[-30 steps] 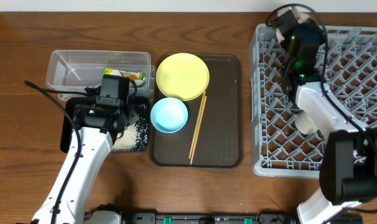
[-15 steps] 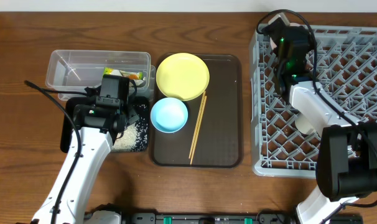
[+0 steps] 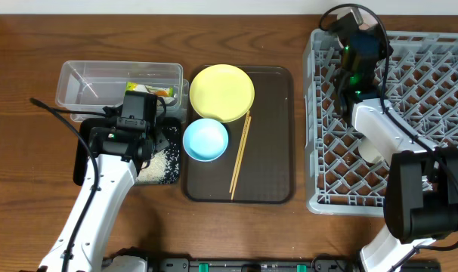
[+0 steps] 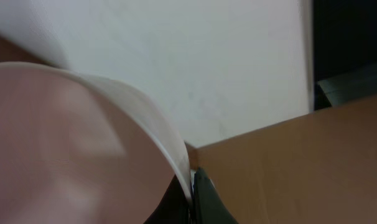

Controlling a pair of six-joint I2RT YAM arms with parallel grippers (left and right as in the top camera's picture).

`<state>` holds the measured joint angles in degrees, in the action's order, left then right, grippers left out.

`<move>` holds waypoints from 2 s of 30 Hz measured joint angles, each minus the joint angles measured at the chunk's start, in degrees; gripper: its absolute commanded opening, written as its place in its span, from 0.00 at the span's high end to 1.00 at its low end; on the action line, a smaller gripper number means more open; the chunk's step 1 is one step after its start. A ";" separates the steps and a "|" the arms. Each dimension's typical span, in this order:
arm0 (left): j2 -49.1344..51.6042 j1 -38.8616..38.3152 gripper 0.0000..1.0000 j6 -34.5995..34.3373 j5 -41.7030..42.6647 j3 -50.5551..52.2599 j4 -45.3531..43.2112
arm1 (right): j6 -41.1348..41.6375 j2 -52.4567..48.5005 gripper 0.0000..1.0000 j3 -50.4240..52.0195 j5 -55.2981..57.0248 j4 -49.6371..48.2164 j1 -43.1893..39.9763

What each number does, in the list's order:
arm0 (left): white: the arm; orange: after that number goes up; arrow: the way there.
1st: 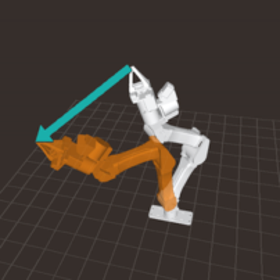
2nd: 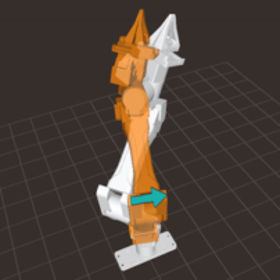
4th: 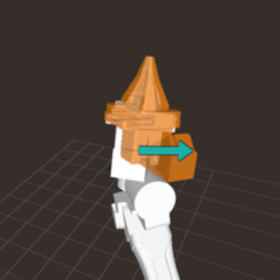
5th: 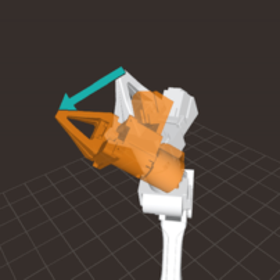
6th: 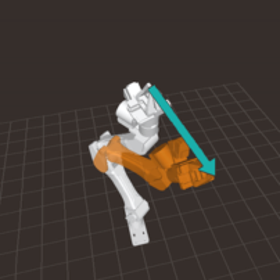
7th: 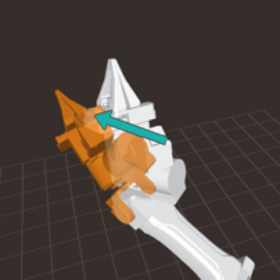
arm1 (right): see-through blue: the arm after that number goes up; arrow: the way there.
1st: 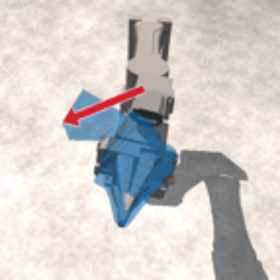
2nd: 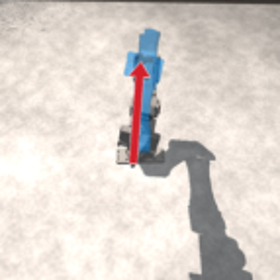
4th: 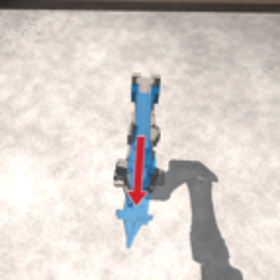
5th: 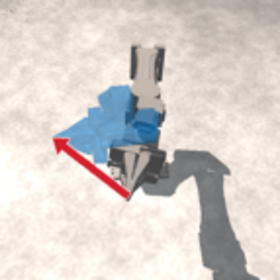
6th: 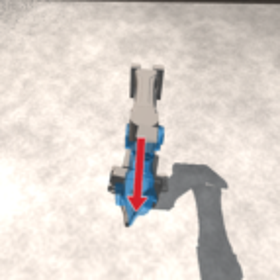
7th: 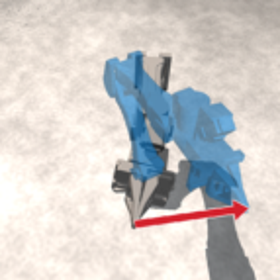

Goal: Sort waste into correct bins and load items into the dishwasher rack
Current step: 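Lift the pink bowl and lower it into the dish rack, then reach the right gripper to the light-blue bowl and grasp its rim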

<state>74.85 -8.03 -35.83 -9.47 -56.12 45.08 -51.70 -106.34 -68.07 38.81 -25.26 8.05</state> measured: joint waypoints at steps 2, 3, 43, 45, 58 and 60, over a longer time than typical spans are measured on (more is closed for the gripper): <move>0.00 0.00 0.40 0.00 0.00 0.00 0.02 | 0.04 -0.02 0.99 0.00 0.17 2.14 0.00; 0.00 0.00 0.40 0.00 0.02 0.00 0.04 | 0.28 -0.11 0.99 0.00 0.24 3.13 0.00; 0.00 0.00 0.40 0.00 0.00 0.00 0.07 | 41.11 3.43 0.39 -0.02 -1.90 40.24 8.59; 0.00 0.00 0.40 0.00 0.00 0.00 0.07 | 42.25 6.01 0.34 0.00 -4.00 41.62 8.59; 0.00 0.00 0.35 -0.17 -0.31 0.00 0.48 | 44.85 16.72 0.30 -0.02 -42.84 42.36 13.55; 0.00 0.00 0.34 -0.20 -1.49 0.00 1.51 | 45.48 16.13 0.35 0.00 -48.78 42.51 15.37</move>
<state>74.85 -8.03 -36.03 -10.96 -56.12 46.59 -6.22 -90.21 -68.07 -9.98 17.26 23.42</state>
